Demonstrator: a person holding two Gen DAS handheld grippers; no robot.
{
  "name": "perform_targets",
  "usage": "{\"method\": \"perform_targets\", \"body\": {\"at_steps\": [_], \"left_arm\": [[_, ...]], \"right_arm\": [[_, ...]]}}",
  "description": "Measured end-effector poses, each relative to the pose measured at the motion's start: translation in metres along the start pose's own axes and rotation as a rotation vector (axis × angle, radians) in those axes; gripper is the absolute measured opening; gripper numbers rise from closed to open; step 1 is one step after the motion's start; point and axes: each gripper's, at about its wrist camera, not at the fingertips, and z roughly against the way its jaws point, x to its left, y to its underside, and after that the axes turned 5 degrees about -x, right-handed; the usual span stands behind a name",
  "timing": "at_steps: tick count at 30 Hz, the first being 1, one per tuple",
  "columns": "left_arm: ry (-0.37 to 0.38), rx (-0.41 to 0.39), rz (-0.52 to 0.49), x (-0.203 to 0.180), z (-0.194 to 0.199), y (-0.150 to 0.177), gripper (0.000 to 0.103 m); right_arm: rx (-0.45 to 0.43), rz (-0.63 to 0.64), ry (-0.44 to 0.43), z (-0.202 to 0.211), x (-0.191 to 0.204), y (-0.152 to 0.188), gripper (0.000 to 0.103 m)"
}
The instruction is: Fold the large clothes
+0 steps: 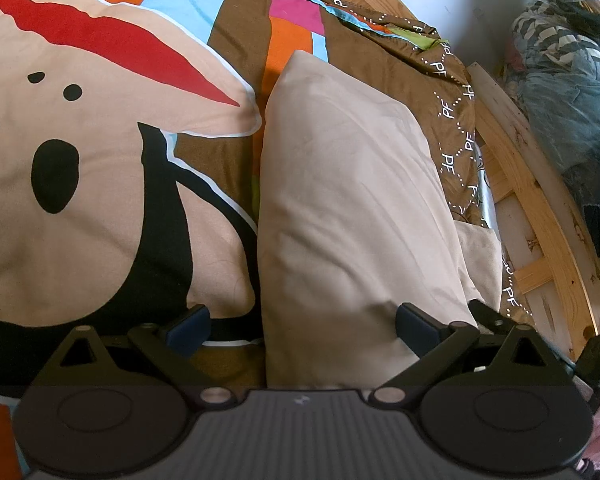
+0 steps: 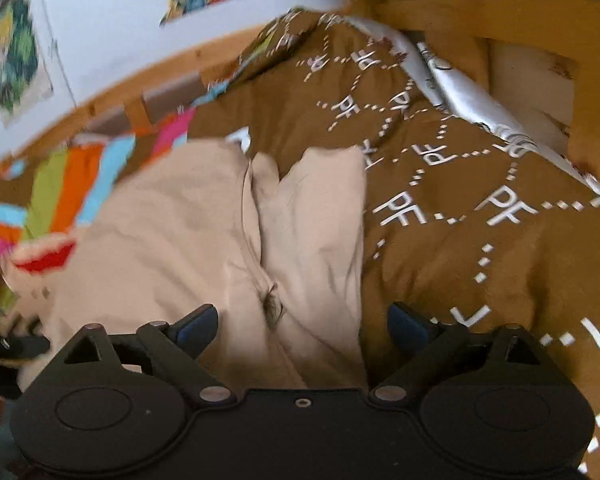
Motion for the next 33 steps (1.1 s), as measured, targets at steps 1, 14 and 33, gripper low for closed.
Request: {"method": "perform_targets", "body": {"at_steps": [1,14,33], "left_arm": [[0.0,0.001,-0.001,0.0,0.0,0.0,0.101],[-0.006,0.005,-0.016,-0.001,0.0,0.0,0.102],[-0.012,-0.005,-0.015,-0.002,-0.001,0.001,0.103]], "right_arm": [[0.012,0.023,-0.002,-0.003,0.005,0.002,0.096],[-0.033,0.146,0.03,-0.007,0.018,0.026,0.098],[-0.085,0.152,0.031,-0.003,0.018,0.038,0.099]]}}
